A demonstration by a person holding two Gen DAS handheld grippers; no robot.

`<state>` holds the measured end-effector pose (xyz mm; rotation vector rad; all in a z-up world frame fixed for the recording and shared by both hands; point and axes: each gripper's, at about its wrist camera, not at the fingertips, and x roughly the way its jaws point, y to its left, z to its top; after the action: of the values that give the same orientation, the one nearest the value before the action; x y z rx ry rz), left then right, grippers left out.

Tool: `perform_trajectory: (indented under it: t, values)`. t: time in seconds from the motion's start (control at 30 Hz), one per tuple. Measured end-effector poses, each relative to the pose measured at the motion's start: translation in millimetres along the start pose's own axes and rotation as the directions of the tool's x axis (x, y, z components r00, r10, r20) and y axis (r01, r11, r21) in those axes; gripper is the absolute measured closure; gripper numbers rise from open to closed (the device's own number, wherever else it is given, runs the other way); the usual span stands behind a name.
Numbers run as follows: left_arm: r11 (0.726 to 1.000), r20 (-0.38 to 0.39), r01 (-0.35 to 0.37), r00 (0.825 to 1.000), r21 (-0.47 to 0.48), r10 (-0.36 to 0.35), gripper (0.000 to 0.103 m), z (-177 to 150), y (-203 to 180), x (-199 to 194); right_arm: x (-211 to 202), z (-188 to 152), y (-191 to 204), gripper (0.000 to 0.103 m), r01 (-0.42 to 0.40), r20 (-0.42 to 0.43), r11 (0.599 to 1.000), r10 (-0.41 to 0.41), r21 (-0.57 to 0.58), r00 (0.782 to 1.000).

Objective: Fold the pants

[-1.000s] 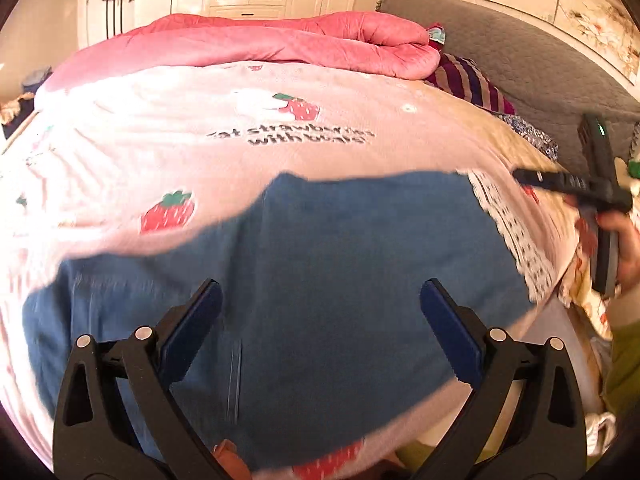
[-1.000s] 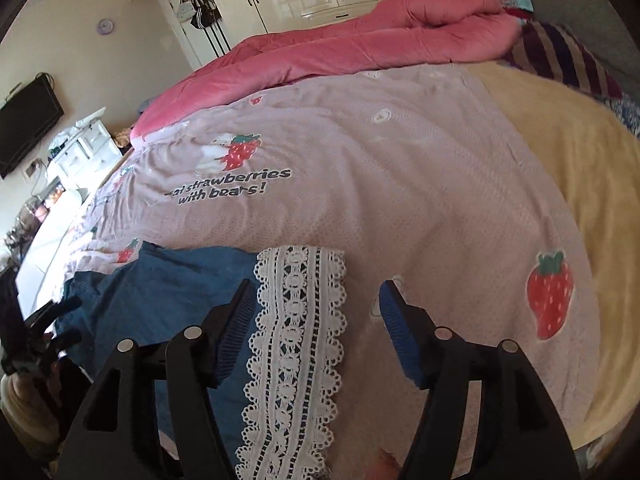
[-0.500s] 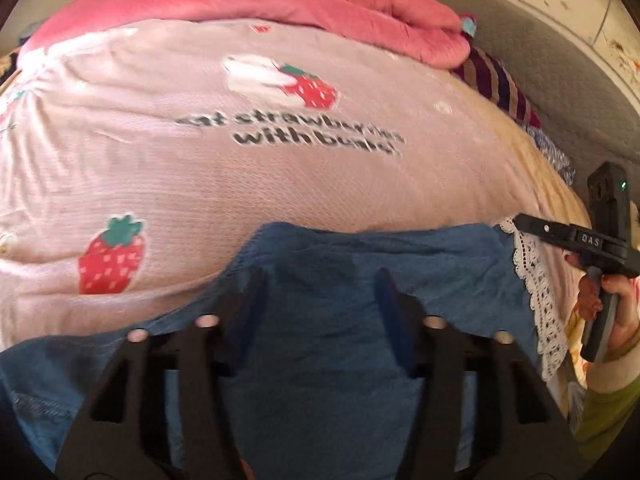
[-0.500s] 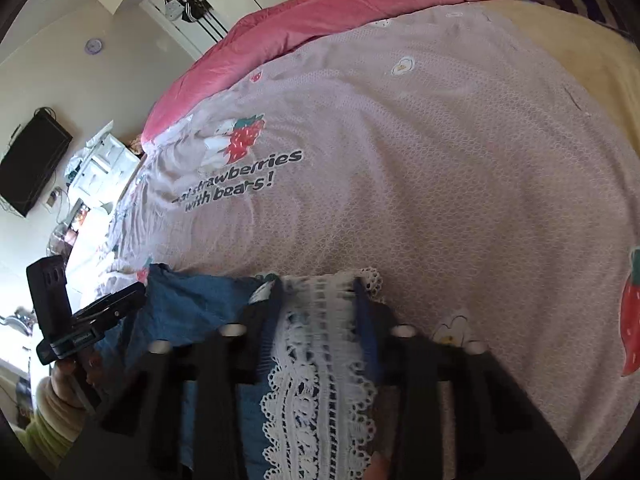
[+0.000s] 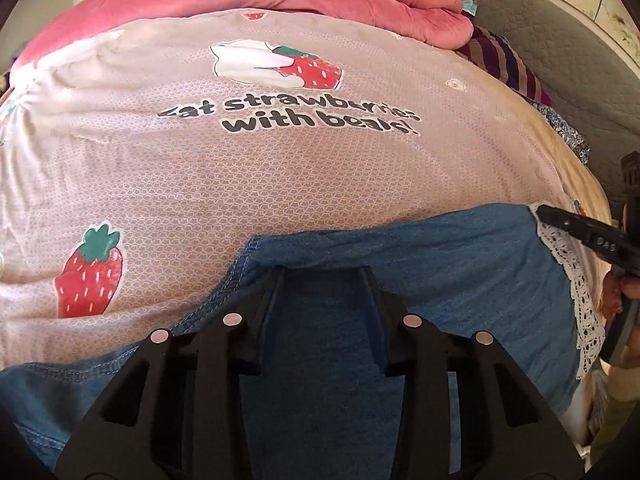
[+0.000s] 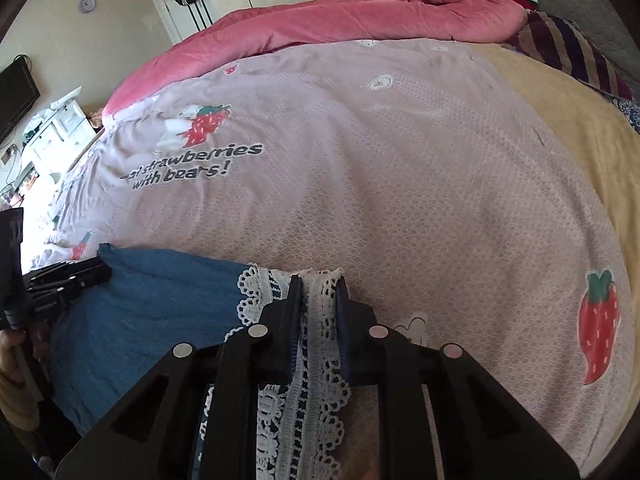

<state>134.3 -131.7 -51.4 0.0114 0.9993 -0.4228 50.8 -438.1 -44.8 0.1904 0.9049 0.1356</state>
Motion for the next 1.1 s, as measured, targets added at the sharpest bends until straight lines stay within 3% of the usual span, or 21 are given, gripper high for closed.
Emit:
perform_trajectory:
  t: [0.1, 0.13, 0.23, 0.27, 0.33, 0.6, 1.1]
  values:
    - [1.0, 0.002, 0.004, 1.0, -0.005, -0.004, 0.073, 0.6, 0.3, -0.4, 0.2, 0.2, 1.0, 0.087, 0.01, 0.001, 1.0, -0.01, -0.007, 1.0]
    - [1.0, 0.003, 0.007, 1.0, -0.008, -0.007, 0.073, 0.6, -0.1, -1.0, -3.0, 0.4, 0.7, 0.082, 0.014, 0.005, 1.0, -0.014, -0.004, 1.0]
    - [1.0, 0.013, 0.015, 1.0, -0.001, -0.015, 0.063, 0.1, -3.2, -4.6, -17.9, 0.2, 1.9, 0.076, 0.0, 0.036, 1.0, 0.0, 0.004, 0.999]
    - [1.0, 0.016, 0.015, 1.0, 0.003, -0.015, 0.06, -0.1, -4.9, -5.7, -27.0, -1.0, 3.0, 0.073, -0.001, 0.057, 1.0, 0.001, 0.001, 0.998]
    - [1.0, 0.023, 0.009, 1.0, 0.012, -0.01, 0.055, -0.6, -8.9, -9.1, -39.8, -3.6, 3.9, 0.056, -0.006, 0.081, 1.0, 0.006, 0.007, 0.997]
    - [1.0, 0.075, 0.018, 0.997, 0.008, -0.019, 0.041, 1.5, -20.0, -34.7, -87.0, -22.4, 18.2, 0.038, -0.022, 0.143, 1.0, 0.025, -0.022, 0.989]
    - [0.998, 0.172, 0.01, 0.985, 0.067, -0.022, 0.019, -6.1, -55.7, -90.2, -134.5, -58.9, 28.4, 0.02, -0.002, 0.196, 0.999, 0.009, -0.037, 0.981]
